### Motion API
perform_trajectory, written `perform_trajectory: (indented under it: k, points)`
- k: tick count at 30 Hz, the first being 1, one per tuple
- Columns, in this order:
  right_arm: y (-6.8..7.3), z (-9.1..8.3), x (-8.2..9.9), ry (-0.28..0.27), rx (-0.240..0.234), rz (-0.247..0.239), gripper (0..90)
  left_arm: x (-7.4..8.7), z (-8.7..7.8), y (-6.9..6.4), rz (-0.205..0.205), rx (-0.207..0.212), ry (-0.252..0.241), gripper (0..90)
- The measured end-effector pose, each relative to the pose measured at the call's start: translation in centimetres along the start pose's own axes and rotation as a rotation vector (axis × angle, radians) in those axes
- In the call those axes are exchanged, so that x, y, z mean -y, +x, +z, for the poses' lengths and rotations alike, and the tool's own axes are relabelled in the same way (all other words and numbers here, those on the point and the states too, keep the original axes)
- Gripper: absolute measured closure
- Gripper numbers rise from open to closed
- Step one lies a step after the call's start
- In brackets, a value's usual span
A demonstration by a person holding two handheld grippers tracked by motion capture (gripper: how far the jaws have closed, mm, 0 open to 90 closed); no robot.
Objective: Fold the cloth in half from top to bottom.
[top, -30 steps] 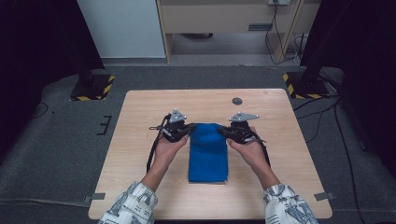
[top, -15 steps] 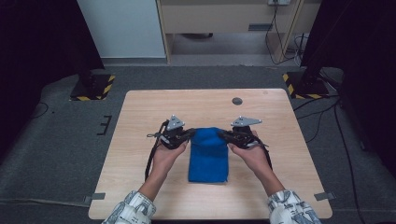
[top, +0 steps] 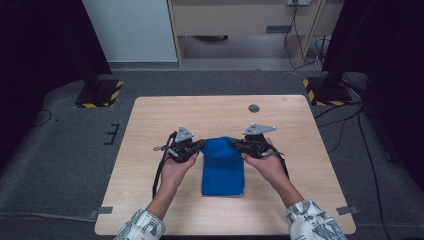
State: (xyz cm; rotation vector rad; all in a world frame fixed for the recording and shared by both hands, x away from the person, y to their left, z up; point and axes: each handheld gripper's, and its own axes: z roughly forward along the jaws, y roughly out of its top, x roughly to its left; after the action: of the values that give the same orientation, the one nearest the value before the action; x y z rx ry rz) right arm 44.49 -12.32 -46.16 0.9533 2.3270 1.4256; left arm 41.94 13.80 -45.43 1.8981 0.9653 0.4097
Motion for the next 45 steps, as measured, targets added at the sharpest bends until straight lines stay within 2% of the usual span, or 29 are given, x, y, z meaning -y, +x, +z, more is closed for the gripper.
perform_trajectory:
  k: [5, 7, 13, 22, 25, 30, 37, 40, 43, 45]
  points:
    - [-0.7, -0.8, 1.2, 0.007, 0.014, 0.006, 83.5, 0.1, 0.6, -0.9, 0.026, 0.02, 0.006, 86.3]
    - [-0.7, -0.9, 1.5, 0.008, 0.013, 0.007, 82.8, 0.3, 0.6, -1.0, 0.024, 0.026, 0.003, 86.3]
    - [0.2, -0.9, 2.4, 0.022, 0.005, -0.034, 82.0, 1.1, 0.5, -1.2, 0.011, 0.043, 0.007, 86.3]
    - [0.7, -1.3, 3.3, 0.006, -0.006, -0.014, 78.7, 2.2, 0.1, -1.8, 0.014, 0.056, 0.022, 86.2]
    - [0.7, -1.5, 3.7, 0.013, -0.011, -0.003, 70.9, 2.4, 0.1, -2.1, 0.015, 0.064, 0.028, 86.3]
    - [0.8, -1.6, 4.5, 0.021, -0.023, -0.01, 80.8, 2.6, 0.0, -2.4, 0.017, 0.071, 0.03, 86.3]
    - [0.9, -1.8, 4.9, 0.007, -0.032, -0.006, 83.3, 3.5, -0.7, -2.5, 0.02, 0.074, 0.038, 84.8]
    - [1.3, -1.7, 5.0, 0.012, -0.04, -0.019, 84.1, 3.9, -0.8, -2.3, 0.011, 0.06, 0.037, 75.8]
    - [1.6, -1.7, 5.2, 0.015, -0.046, -0.027, 84.4, 3.9, -1.0, -1.9, -0.017, 0.066, 0.01, 56.9]
    - [1.6, -1.7, 5.2, 0.017, -0.049, -0.036, 84.4, 3.7, -1.5, -1.6, -0.043, 0.074, -0.031, 47.0]
